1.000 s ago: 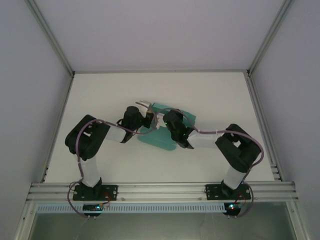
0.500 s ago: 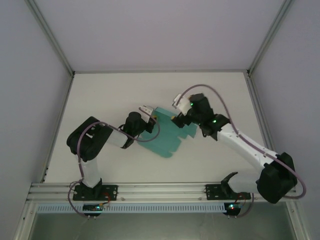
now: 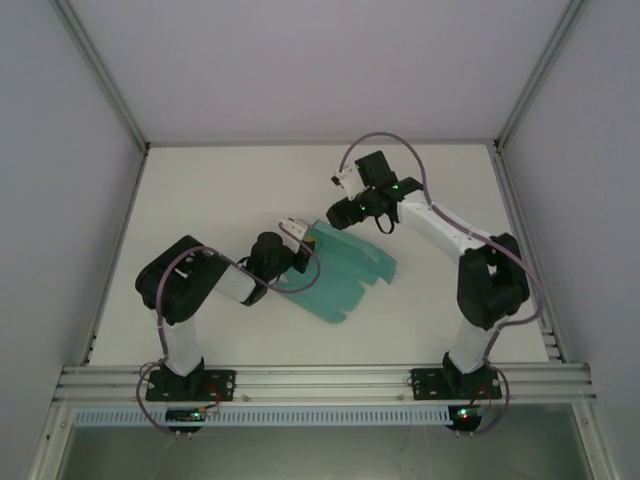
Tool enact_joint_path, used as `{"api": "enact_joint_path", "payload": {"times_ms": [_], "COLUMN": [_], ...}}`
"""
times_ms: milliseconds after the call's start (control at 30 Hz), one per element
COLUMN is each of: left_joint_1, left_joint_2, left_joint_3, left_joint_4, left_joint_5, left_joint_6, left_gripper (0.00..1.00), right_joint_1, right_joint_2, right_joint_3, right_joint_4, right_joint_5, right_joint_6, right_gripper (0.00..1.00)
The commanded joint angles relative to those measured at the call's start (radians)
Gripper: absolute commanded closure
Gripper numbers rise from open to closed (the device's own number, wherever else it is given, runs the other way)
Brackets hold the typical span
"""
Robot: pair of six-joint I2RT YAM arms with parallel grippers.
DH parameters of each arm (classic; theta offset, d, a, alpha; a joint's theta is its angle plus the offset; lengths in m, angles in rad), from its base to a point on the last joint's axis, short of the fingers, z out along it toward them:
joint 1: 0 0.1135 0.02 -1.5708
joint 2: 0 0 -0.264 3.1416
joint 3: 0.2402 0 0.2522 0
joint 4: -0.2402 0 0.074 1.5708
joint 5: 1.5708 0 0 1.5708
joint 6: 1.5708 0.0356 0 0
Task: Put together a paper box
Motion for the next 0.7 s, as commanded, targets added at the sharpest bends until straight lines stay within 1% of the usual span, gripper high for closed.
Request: {"api": "enact_joint_path", "payload": {"times_ms": [0,167,300,467,667], "left_joint_1": [-0.009,-0.011,-0.011,-0.009,-0.002], "left_joint_2": [0.020,0.041,0.053,0.059,0.088], "left_joint_3": [-0.019,-0.013,0.003,0.052,0.115], "left_joint_4": [0.019,0.023,0.025,-0.004,-0.025], "left_joint_5": [0.000,0.000,-0.001,-0.036,-0.035], "left_joint_6": [0.003,-0.011,-0.022,-0.033,-0.045], "left_gripper": [0.98,0.95,0.82,0.80,0.79], "right_joint_1": [0.017,0.023,0.034,0.036,0.037], "right_joint_2": [0.051,0.094,0.111,0.113,0.122], "right_joint_3": [0.041,0.016,-0.007,-0.031,-0.030], "right_joint_4": [-0.104,-0.101,-0.104,-0.091,-0.100], "right_joint_5": [-0.029,-0.031,-0.030,-0.031,-0.034], "right_joint_6": [-0.009,-0.031,-0.037,-0.046,-0.060], "right_gripper": [0.35,0.36,0.37,0.37,0.37]}}
